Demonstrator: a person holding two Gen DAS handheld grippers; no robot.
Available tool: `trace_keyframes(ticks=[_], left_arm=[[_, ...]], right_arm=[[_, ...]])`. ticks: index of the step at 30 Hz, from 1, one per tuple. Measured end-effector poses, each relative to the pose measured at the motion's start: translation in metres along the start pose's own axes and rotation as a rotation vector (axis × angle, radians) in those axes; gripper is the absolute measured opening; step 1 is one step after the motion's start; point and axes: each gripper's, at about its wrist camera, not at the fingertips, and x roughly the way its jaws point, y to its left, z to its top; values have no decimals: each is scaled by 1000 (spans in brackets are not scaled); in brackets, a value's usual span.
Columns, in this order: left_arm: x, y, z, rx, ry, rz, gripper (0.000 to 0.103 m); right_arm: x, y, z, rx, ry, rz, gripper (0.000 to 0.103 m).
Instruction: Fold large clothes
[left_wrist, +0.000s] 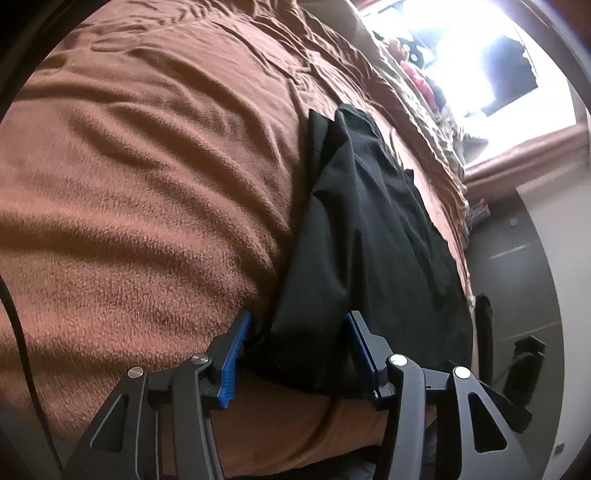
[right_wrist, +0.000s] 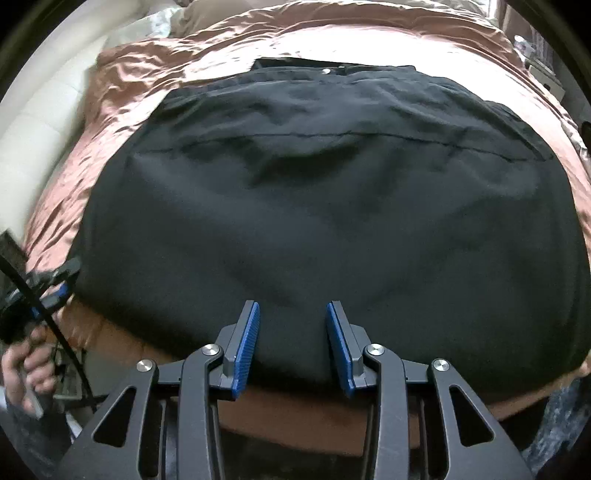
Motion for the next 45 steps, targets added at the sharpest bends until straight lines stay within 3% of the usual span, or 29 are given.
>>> trace_keyframes(ticks=[10, 15, 28, 32, 38, 40, 41, 45], left_arm=[[-3, 0, -5, -102, -36, -41, 52], [-3, 2, -7, -159, -53, -15, 35], [-9, 3, -16, -215, -86, -5, 24], [-19, -10, -17, -193, -124, -22, 20], [-37, -37, -12, -141, -168, -97, 17], [-44, -50, -10, -113, -180, -126, 16], [-47, -55, -9, -102, -185, -138, 16], [-54, -83, -3, -39, -202, -183, 15]], right_arm=[[64, -10, 73, 31, -30, -89, 24], [85, -9, 93, 53, -57, -97, 19], [127, -18, 166, 95, -64, -76, 15], [104, -20, 159, 119, -79, -56, 16], [70, -10, 122, 86, -102, 11, 18], [60, -9, 113, 77, -107, 38, 37], [54, -10, 106, 78, -117, 52, 41], [30, -16, 76, 84, -156, 109, 43]])
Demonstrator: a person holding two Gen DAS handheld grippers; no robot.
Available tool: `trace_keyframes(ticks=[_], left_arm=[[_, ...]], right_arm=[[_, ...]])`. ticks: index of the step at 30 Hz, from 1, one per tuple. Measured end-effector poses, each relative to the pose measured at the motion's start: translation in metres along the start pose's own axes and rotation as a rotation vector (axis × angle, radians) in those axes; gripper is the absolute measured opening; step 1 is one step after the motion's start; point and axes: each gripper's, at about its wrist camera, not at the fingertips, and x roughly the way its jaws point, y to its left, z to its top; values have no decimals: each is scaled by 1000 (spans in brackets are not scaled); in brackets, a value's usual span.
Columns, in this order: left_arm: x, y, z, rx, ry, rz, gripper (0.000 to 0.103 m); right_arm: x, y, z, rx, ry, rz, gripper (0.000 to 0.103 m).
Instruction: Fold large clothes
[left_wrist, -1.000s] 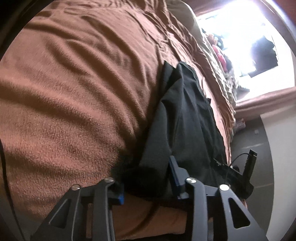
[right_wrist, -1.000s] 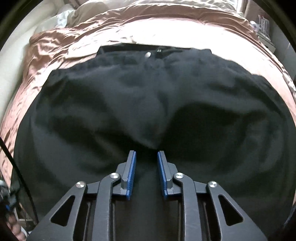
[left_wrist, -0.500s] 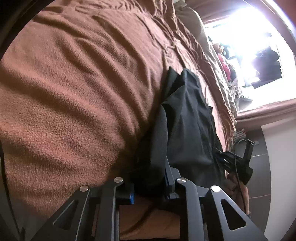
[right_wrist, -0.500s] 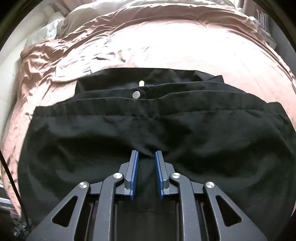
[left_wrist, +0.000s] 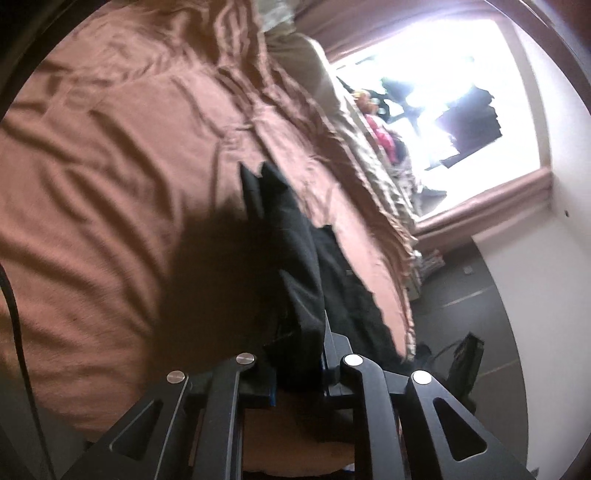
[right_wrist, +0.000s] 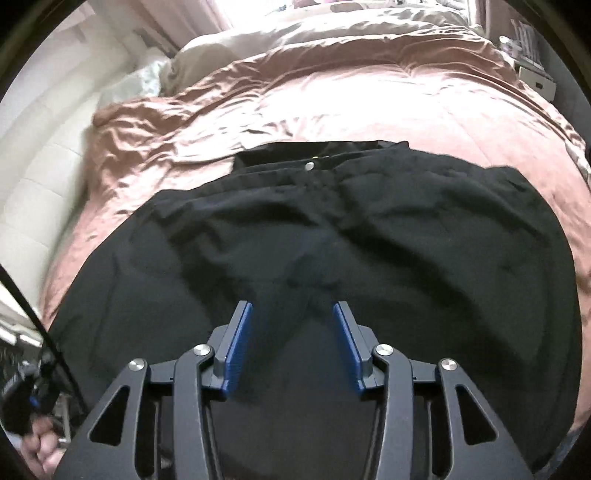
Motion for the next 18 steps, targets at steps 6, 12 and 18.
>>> trace_keyframes(ticks=[6, 12, 18], left_arm=[[4, -35, 4, 58, -2, -61, 14], [7, -68, 6, 108, 5, -104, 13], [18, -112, -1, 186, 31, -148, 13]], right_arm=[[-28, -11, -52, 5, -13, 50, 31], [-12, -17, -93, 38, 25, 60, 13], [14, -33, -111, 96, 61, 54, 13]])
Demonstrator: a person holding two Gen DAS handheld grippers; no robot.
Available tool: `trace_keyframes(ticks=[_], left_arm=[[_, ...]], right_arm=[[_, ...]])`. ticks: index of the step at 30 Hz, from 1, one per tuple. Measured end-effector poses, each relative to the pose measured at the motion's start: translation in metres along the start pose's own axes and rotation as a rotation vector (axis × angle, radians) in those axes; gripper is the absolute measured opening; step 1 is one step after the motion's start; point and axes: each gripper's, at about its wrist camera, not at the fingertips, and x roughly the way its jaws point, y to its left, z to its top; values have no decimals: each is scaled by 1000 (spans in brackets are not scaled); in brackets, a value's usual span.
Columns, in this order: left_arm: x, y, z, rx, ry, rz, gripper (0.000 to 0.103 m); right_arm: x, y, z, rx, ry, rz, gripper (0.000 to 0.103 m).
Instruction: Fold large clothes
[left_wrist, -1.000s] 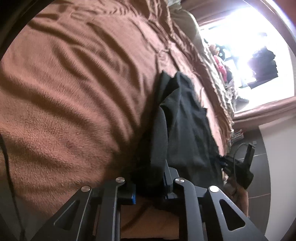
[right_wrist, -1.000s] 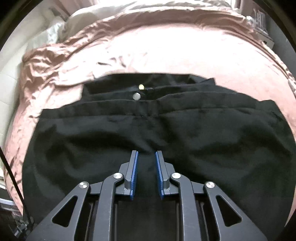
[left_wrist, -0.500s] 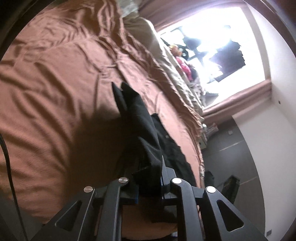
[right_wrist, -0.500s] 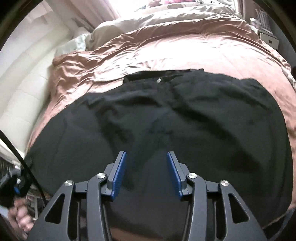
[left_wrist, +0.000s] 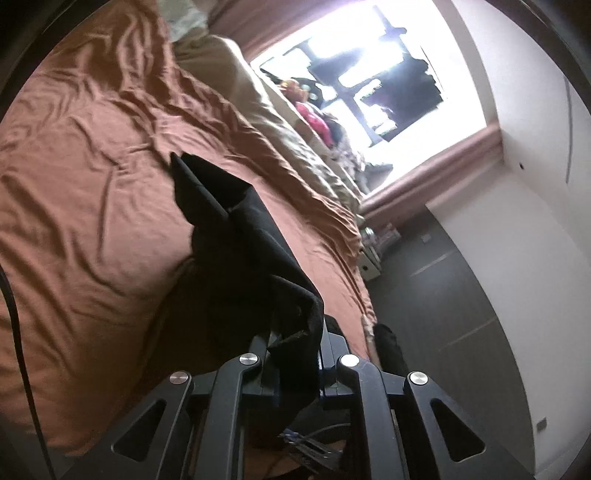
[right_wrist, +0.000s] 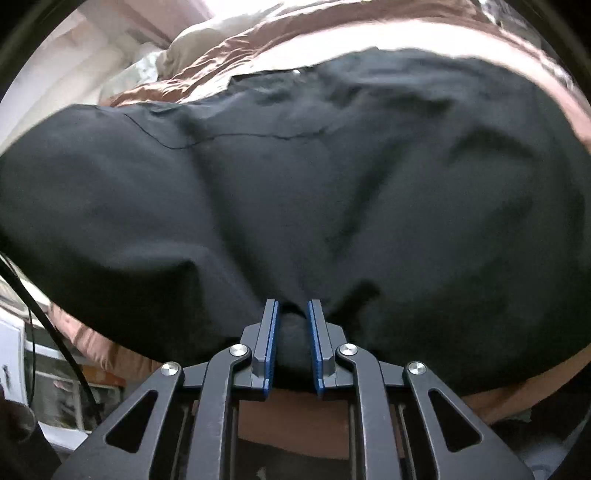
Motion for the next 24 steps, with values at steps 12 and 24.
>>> trace_keyframes(ticks=[12, 24], left_arm=[[54, -93, -6, 155, 77, -69, 12], [131, -146, -44, 240, 221, -98, 12]], right_arm=[[-67, -31, 6, 56, -82, 54, 37], [-177, -122, -8, 203, -312, 68, 56]])
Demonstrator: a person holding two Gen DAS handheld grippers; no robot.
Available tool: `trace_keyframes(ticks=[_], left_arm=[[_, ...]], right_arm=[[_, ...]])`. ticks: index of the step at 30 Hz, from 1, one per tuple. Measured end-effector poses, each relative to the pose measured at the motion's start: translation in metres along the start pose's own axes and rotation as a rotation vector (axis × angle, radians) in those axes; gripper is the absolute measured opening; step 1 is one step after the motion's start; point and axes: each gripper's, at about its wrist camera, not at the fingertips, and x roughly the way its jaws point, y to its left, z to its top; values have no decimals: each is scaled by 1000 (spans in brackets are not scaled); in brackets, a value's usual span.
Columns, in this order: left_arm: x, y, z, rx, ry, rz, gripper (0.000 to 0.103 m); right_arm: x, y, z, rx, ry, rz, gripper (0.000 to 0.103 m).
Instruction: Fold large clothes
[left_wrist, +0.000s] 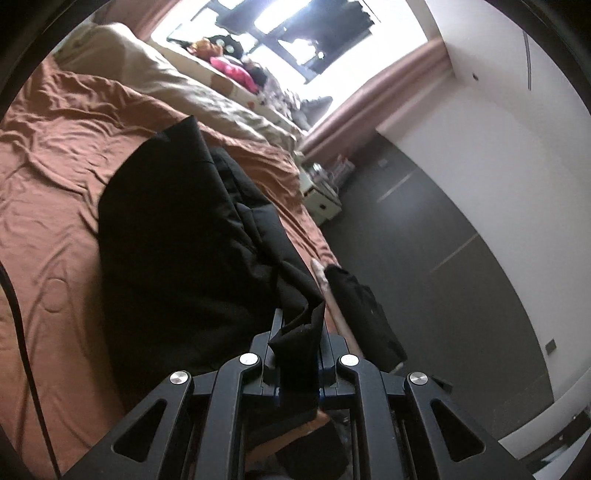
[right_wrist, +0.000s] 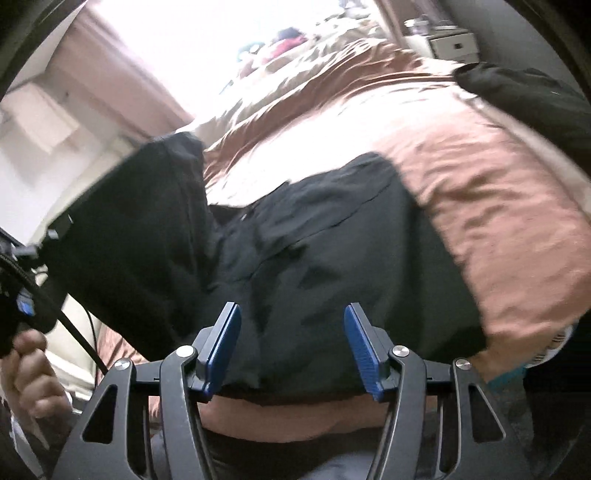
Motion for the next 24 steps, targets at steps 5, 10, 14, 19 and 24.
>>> trace_keyframes(ticks=[5, 10, 14, 19, 24], left_arm=[[55, -10, -17, 10, 92, -4, 12], [122, -19, -53, 27, 251, 16, 13], [151, -23, -71, 28, 323, 3, 27], [140, -31, -66, 57, 295, -65, 70], [100, -8, -45, 55, 198, 32, 78]], right_arm=[[-34, -43, -3, 64, -47, -38, 56], [-52, -78, -14, 127, -46, -83, 56], [-63, -95, -14, 174, -45, -87, 56], [-73, -97, -10, 203, -52, -66, 67], [-48, -92, -5, 188, -34, -13, 69]])
